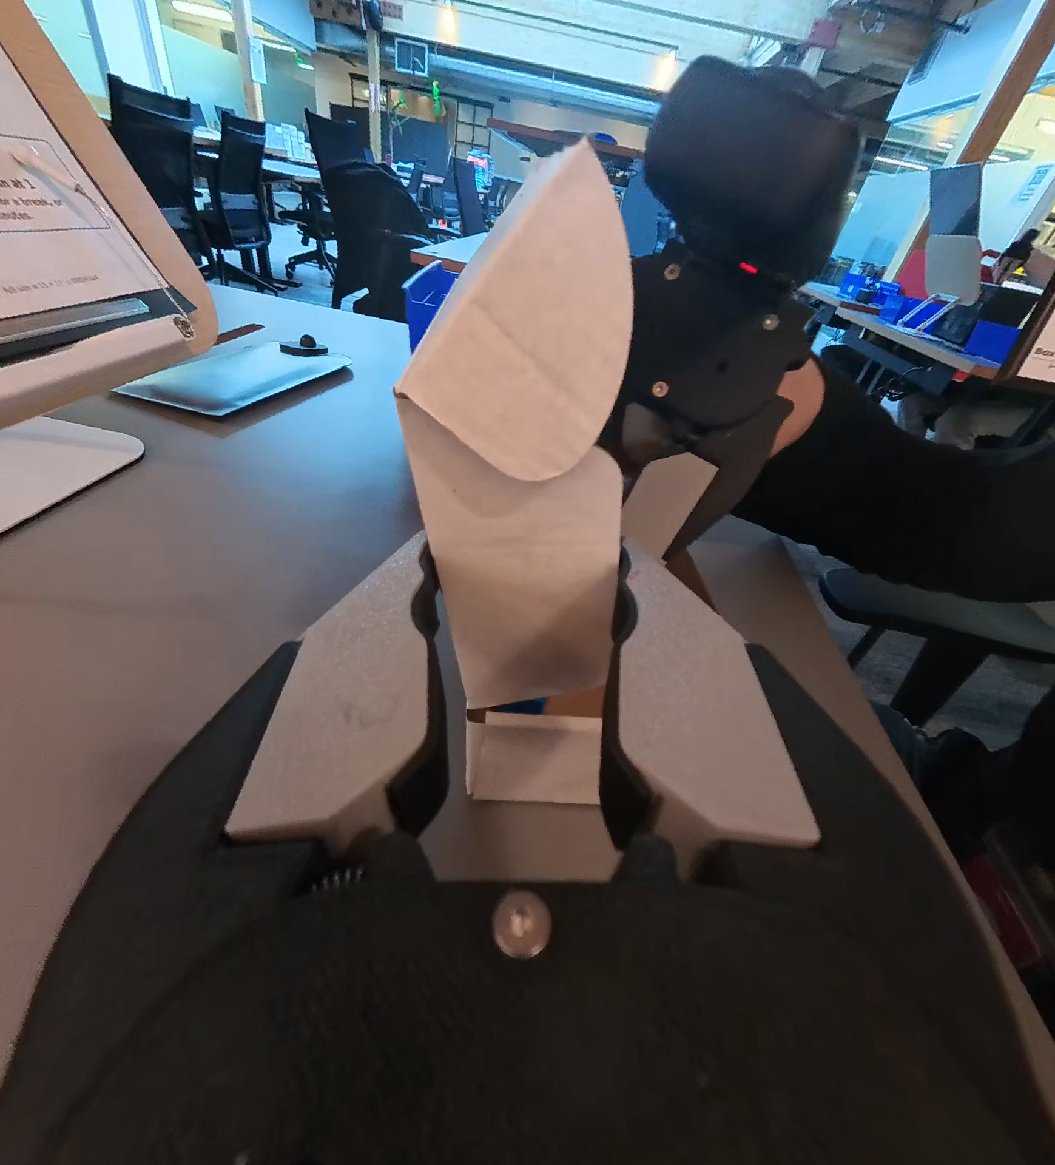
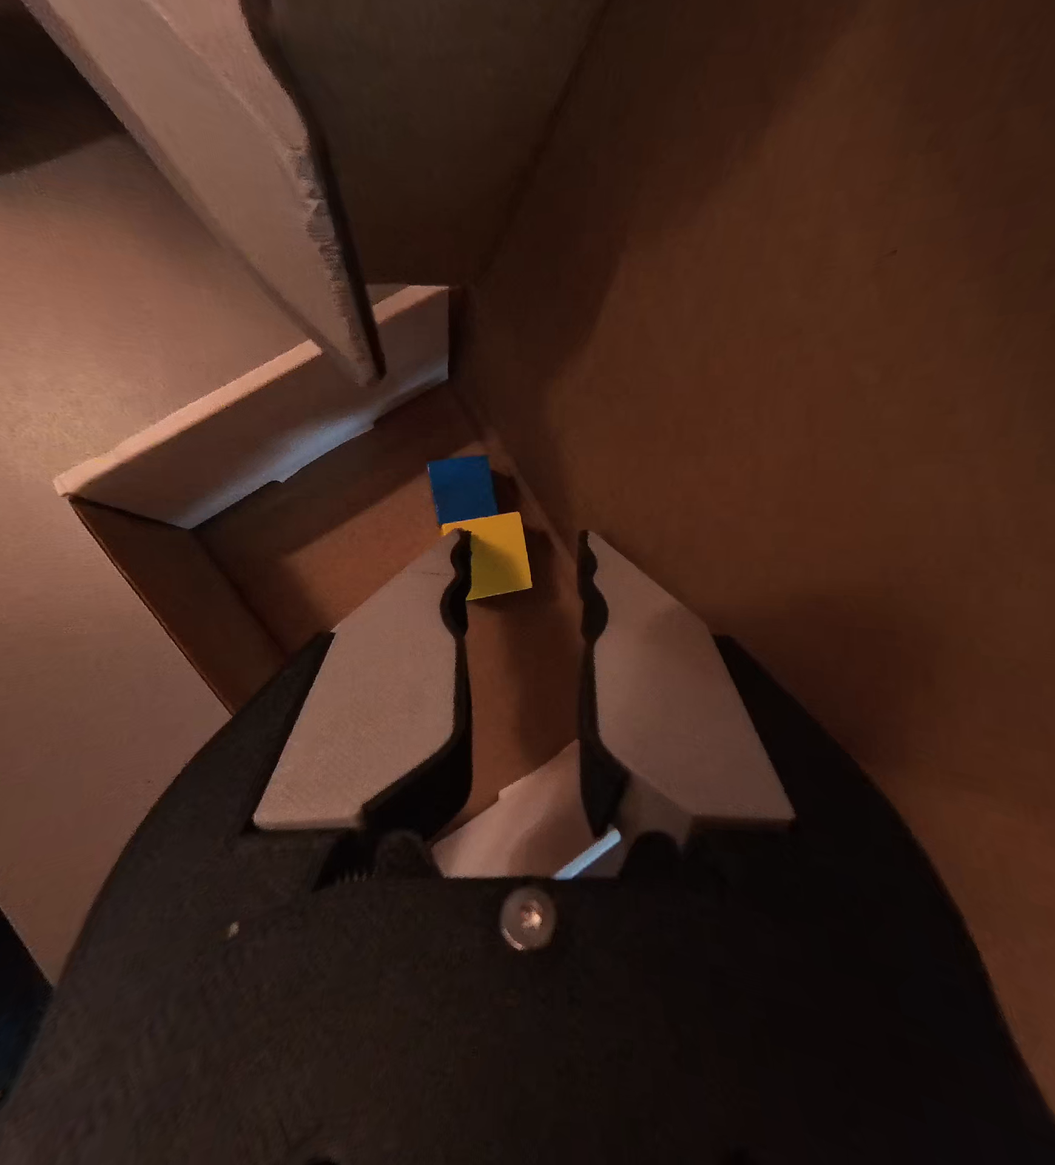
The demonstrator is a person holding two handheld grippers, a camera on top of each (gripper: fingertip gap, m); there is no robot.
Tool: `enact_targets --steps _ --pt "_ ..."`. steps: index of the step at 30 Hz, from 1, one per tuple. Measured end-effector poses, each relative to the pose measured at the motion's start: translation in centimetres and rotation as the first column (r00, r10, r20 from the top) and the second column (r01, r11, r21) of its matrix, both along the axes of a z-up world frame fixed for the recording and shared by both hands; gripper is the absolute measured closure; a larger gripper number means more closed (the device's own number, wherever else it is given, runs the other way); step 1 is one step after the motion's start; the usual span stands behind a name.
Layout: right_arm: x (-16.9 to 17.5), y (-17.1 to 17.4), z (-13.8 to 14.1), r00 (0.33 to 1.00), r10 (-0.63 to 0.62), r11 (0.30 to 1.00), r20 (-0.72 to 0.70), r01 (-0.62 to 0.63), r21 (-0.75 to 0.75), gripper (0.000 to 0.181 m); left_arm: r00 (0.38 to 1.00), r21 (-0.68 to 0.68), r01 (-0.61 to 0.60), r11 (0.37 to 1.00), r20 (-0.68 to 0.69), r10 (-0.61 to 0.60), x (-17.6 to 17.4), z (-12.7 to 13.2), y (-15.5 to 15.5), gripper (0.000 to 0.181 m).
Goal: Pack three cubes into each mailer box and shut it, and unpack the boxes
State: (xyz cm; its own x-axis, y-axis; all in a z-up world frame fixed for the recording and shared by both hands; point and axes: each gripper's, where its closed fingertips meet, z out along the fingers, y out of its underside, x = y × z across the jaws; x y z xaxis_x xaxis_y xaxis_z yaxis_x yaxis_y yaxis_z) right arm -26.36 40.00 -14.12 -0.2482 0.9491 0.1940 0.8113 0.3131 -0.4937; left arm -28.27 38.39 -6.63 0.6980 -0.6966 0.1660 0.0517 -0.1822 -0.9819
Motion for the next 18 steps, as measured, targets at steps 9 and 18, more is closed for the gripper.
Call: enact_targets --steps 9,18 --pt "1.4 -1.3 1.3 0.999 0.011 0.996 -0.049 -0.015 -0.084 0.148 1.0 0.001 -0.005 1.0 -0.004 0.005 0.0 0.0 0.0 0.128" --pt "2.4 -0.7 2.1 0.997 -0.011 0.997 -0.074 0.005 -0.071 0.153 1.0 0.002 -0.008 1.0 -0.024 0.008 0.0 -0.1 0.0 0.128"
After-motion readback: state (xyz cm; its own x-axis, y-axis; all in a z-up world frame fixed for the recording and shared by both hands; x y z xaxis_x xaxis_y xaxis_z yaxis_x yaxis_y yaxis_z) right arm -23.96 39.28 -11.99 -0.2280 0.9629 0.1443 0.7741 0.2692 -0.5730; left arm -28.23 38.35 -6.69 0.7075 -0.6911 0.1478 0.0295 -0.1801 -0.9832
